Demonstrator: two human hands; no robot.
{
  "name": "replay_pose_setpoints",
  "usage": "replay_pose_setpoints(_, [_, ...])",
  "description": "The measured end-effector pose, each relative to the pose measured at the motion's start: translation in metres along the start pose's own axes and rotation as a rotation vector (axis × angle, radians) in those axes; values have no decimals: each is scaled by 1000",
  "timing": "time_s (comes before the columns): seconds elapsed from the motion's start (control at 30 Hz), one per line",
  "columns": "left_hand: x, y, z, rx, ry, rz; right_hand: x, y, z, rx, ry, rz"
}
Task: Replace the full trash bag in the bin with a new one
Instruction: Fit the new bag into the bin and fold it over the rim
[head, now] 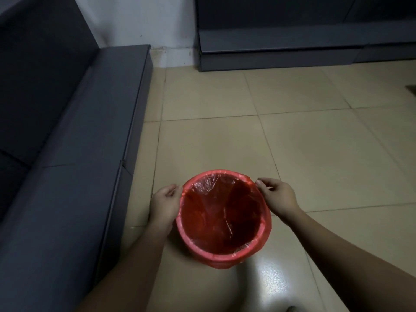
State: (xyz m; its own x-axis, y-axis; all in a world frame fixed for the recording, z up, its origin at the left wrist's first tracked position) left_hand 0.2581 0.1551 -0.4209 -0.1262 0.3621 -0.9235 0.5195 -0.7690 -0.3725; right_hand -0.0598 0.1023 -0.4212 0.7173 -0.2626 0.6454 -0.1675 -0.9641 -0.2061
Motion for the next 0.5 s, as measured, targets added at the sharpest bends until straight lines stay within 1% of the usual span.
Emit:
replay_pose_setpoints(0.1, [3,18,12,23,6,-34,15,22,11,67,-96,-49])
replay_pose_setpoints(0.17, [11,26,16,11,-15,-76,14,33,20,101,-103,-32])
replay_pose_setpoints(0.27, [18,30,19,-5,-106,-176,4,38,31,154,96,113])
replay_pose_setpoints(0.33, [20,32,21,-38,-164,-202,0,39,35,151,215,189])
replay_pose_setpoints(0.5, [26,40,22,-22,-253,-264,6,39,39,184,297,219])
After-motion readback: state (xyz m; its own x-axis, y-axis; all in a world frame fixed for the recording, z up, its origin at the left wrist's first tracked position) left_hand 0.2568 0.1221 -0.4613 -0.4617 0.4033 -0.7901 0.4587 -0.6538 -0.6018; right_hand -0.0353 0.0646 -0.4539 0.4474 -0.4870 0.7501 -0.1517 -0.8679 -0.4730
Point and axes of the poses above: each hand's wrist, its own y-axis towards the middle knuckle, its own z-axis out of the palm, x = y × z, the point moved 5 cm from there along y, towards the middle knuckle, and after that the axes turned 15 degrees about -y, right-handed, at the moved point
